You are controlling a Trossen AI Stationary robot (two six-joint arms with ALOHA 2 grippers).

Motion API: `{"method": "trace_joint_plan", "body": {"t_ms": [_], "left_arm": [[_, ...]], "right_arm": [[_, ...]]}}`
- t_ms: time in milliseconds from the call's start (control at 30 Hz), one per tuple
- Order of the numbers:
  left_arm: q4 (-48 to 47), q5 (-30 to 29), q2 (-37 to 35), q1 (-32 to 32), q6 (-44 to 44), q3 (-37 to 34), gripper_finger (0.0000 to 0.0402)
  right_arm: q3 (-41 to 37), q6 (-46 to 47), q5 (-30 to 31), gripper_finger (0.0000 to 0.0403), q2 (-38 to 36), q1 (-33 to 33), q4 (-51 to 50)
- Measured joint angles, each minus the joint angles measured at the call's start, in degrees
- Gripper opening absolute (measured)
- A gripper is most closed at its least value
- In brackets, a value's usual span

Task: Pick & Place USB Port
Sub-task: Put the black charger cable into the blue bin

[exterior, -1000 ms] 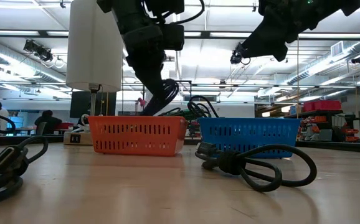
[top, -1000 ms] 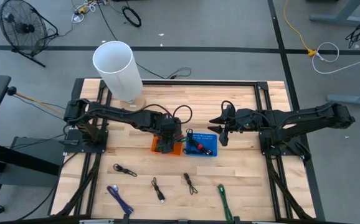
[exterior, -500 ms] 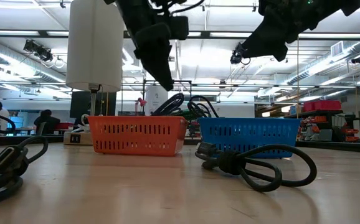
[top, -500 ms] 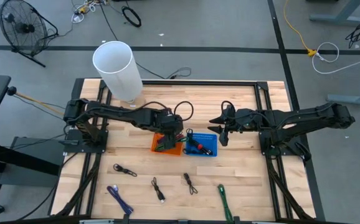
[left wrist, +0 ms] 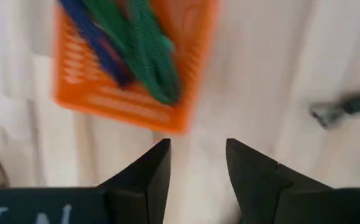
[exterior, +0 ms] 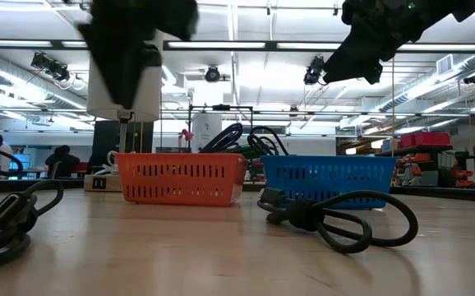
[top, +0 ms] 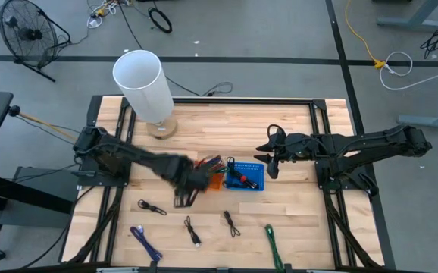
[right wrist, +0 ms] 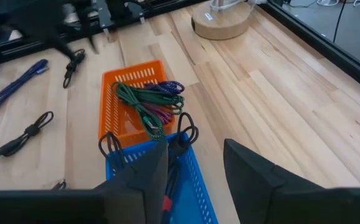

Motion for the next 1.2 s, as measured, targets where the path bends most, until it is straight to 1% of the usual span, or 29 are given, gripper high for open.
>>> {"method": "trace_joint_plan", "body": {"t_ms": [133,200,333,400,533,667,867,1033,1200], "left_arm": [[-1.3,-0.3,0.0,-7.5,-4.1,0.0,0.0158],[-1.3,-1.8,0.1,-11.0,-6.2,0.0,0.0158],[-3.3,-9.1,0.2,-16.8,-12.8,0.0,0.0158],[-3.8,-11.7,0.1,-19.0,-16.2,-1.5,0.0158],[-3.7,-9.9,0.2,-23.2,-21.4,-7.6,0.0158],[-2.8,-8.0,0.3,-27.1,-22.6,-13.1,0.0158],[-2.5,-7.5,0.3,-31.6,-23.9,-19.1,0.0158],[-0.3,-6.2,0.3,-33.1,-25.2,-21.8,0.0158],[6.0,-4.7,0.3,-33.3,-25.2,-22.2,0.0158]], "right_arm": [[0.0,0.0,0.0,0.0155,0.0,0.0,0.0],[0.0,0.0,0.0,0.0155,0.0,0.0,0.1],[0.0,1.4,0.0,0.0155,0.0,0.0,0.4],[0.0,1.6,-0.1,0.0155,0.0,0.0,1.0],[0.0,2.0,-0.6,0.0155,0.0,0.0,3.7],[0.0,2.9,-1.7,0.0155,0.0,0.0,7.6],[0.0,4.1,-2.0,0.0155,0.0,0.5,13.5],[0.0,3.9,-2.0,0.0155,0.0,2.0,14.2],[0.0,4.5,-2.0,0.0155,0.0,3.0,14.2]]}}
